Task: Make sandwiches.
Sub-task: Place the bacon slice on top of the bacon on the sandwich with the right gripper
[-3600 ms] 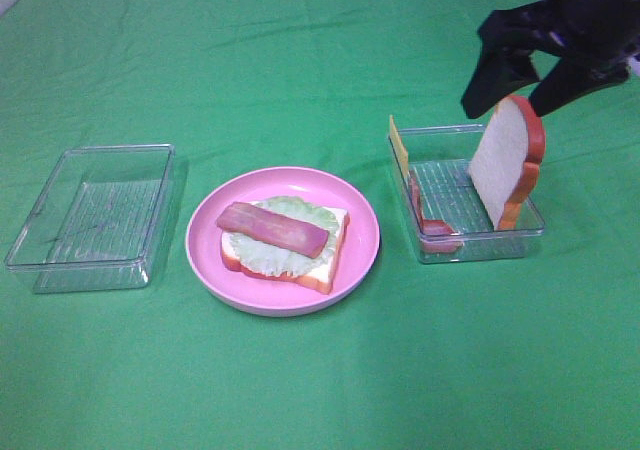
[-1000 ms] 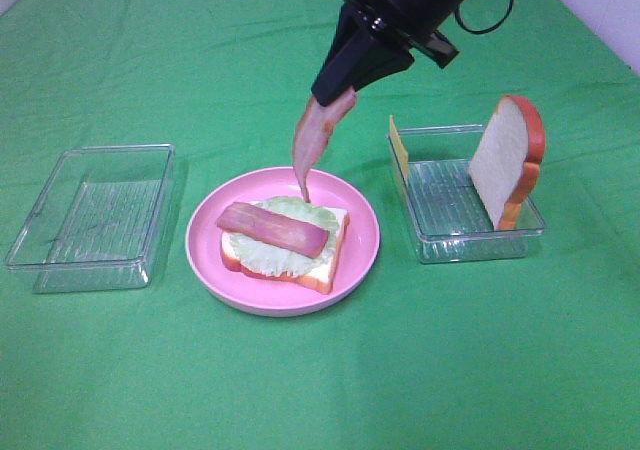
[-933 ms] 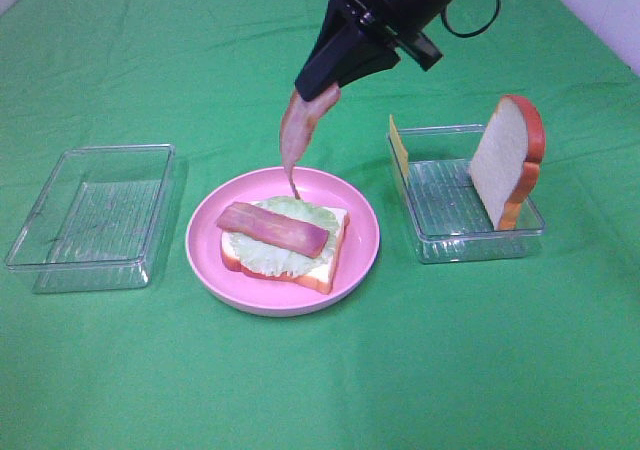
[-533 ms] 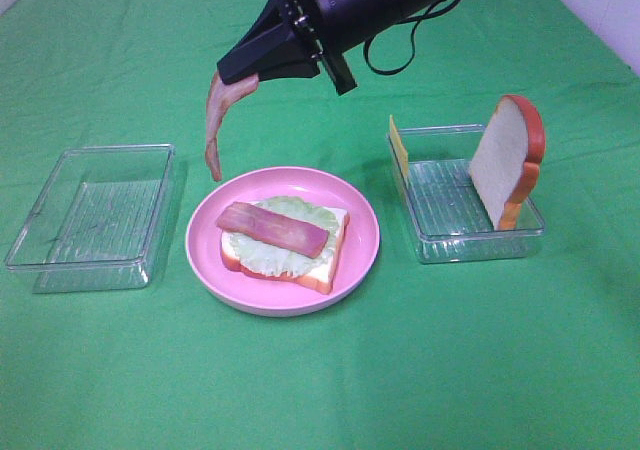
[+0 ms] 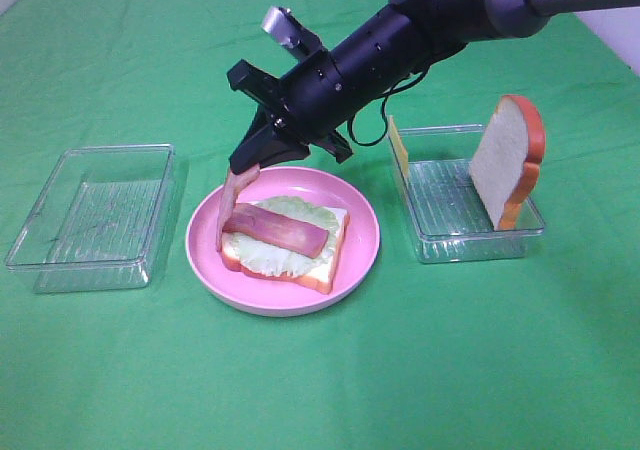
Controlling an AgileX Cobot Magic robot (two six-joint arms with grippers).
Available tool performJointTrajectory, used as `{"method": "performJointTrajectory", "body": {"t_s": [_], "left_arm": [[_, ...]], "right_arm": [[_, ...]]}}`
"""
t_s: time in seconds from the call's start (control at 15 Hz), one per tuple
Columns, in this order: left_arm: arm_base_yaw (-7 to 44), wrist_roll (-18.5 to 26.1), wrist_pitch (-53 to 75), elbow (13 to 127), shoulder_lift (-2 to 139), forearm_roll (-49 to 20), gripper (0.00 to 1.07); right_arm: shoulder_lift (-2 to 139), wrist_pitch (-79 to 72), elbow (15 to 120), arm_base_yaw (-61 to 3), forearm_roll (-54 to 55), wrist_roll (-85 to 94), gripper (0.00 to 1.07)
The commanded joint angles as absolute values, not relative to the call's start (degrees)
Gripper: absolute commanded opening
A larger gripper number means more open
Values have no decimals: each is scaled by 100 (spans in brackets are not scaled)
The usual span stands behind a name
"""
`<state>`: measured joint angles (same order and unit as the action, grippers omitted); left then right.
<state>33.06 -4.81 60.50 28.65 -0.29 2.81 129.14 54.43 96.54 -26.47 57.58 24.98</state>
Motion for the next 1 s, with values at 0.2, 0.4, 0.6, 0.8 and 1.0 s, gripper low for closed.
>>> {"method": "performJointTrajectory", "body": {"t_s": [0.2,0.4,0.6,0.8,1.0], "left_arm": [[3323,-470,5987,2853,-143,275,92],[3323,-470,5987,2853,-143,275,92],[3323,-470,5987,2853,-143,275,92],[3323,-470,5987,2853,-143,275,92],[3323,-470,5987,2853,-143,275,92]], "right_arm": [[12914,5243,9654,-2636,4223,1450,0],[12909,5254,9654,-2636,3598,1180,0],[12909,5237,9654,-2636,3140,1037,4],[12909,5386,9906,-2636,2813,894,32],[12909,5833,10319,-2636,2538,768,60]]}}
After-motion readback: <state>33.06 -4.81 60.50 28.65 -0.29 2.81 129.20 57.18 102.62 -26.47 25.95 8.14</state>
